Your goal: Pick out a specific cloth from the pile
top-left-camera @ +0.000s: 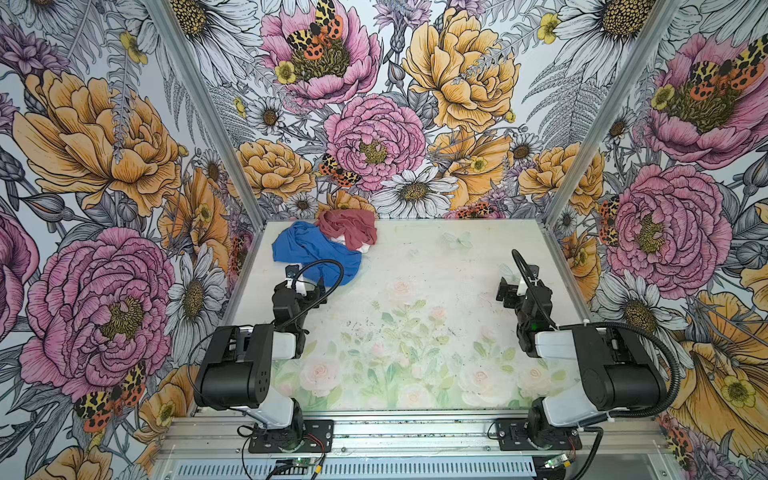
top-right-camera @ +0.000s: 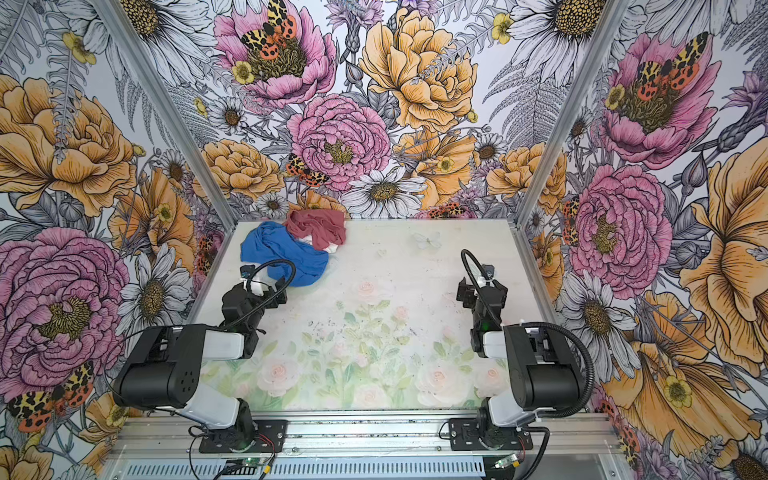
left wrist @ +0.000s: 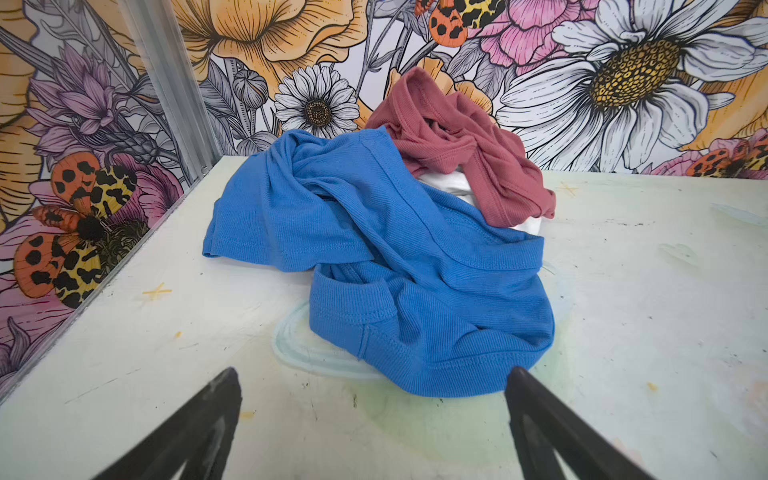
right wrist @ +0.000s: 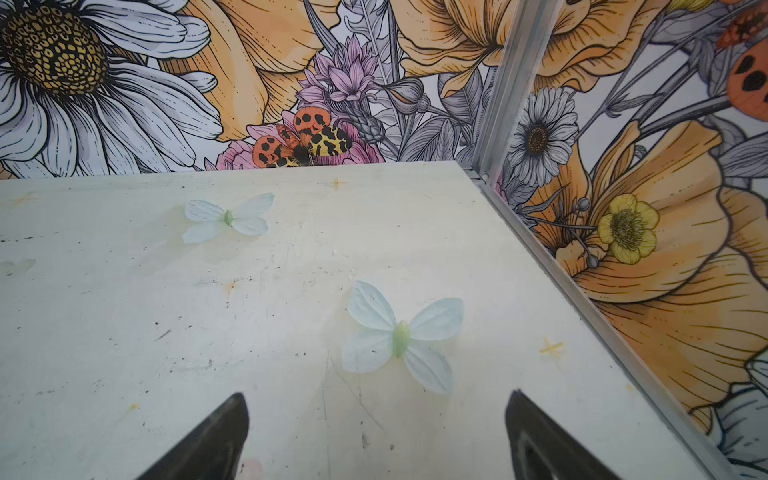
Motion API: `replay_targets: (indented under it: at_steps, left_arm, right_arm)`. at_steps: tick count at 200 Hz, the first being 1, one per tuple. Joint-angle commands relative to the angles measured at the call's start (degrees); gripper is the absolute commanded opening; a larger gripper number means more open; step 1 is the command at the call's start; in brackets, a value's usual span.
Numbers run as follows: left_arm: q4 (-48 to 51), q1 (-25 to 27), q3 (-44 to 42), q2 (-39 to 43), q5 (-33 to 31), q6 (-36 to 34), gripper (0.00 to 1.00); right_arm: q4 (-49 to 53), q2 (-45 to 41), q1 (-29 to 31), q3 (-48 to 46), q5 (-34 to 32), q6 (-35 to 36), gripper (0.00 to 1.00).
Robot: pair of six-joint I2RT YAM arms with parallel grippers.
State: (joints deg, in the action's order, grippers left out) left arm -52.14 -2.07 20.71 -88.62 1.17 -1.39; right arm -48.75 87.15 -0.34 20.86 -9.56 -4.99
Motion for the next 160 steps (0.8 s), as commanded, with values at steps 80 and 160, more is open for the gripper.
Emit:
replay_targets:
  at_steps: [80, 160]
  left_arm:
    - [-1.81, -0.31, 0.91, -0.39, 1.30, 0.59, 0.99]
    - [-1.72, -0.08, 0.91, -0.33, 0.89, 0.44, 0.99]
  right_arm:
    - [-1.79, 0.98, 0.34, 1.38, 0.53, 0.25, 0.95]
    - [-1.79, 1.00, 0.34, 1.41, 0.52, 0.32, 1.00]
